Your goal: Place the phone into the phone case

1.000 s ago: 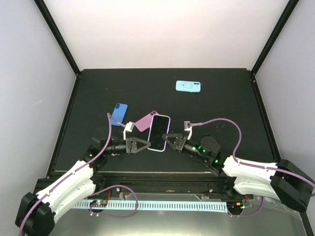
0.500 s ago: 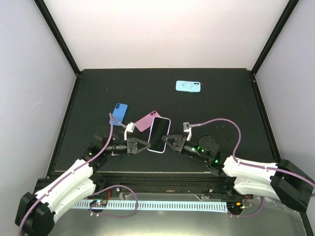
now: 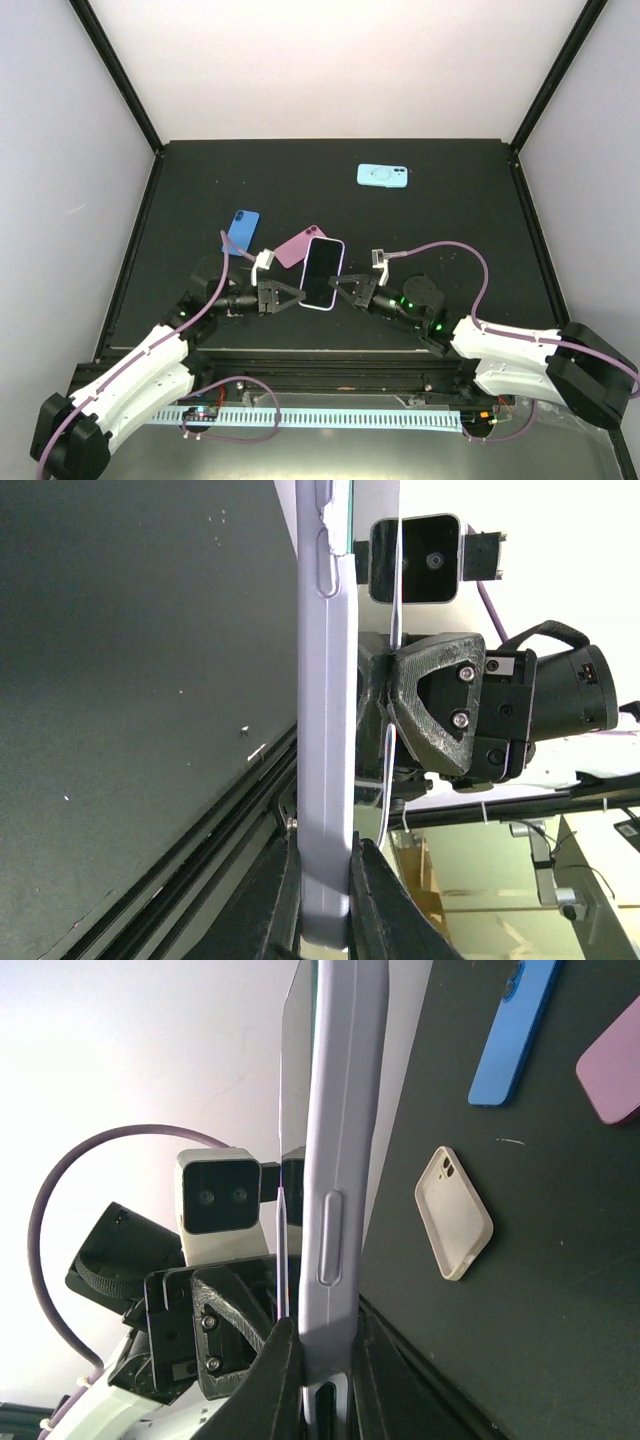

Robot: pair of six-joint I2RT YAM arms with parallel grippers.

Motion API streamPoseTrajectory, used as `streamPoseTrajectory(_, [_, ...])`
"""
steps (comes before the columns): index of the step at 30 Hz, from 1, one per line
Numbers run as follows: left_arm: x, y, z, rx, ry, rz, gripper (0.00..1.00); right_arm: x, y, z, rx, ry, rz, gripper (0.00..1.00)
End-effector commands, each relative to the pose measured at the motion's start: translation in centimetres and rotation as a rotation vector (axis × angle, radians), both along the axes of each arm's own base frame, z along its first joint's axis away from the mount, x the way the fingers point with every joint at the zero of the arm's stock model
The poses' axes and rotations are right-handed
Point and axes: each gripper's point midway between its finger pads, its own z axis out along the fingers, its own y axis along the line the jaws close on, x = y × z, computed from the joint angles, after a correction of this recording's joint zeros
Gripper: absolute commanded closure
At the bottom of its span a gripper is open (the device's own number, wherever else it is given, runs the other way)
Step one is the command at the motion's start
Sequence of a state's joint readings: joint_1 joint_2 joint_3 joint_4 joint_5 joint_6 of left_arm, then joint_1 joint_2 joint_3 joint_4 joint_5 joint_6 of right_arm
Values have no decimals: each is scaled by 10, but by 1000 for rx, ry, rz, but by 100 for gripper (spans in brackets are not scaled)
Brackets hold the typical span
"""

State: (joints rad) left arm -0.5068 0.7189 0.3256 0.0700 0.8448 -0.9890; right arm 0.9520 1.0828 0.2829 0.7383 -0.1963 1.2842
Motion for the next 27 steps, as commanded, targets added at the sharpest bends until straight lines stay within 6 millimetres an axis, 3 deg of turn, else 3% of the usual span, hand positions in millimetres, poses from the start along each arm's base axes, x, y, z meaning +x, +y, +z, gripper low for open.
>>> streamPoseTrajectory(1, [11,3,18,5,-83,61,94,-2,1,23,43,-78,13,96])
streamPoseTrajectory(2, [11,4,19,9,-87,69,89,-1,0,22,32,-76,8,96])
streamPoseTrajectory(5, [15,9,14,56,-90,105,59,4,-5,13,-23,-67,-14,96])
streamPoseTrajectory(8, [21,17,3,134,-77,153,36,9,-14,2,-93,-59,-37,96])
streamPoseTrajectory(14, [33,37,-21,267,-35,275,5,22,-39,-30,-260,-31,-82,95])
streamPoseTrajectory(19, [47,64,-40,386,10,412,1,37,-64,-58,-372,25,-87,95])
streamPoseTrajectory(27, [63,122,-73,556,140,684,5,49,-105,-99,-545,164,-79,95])
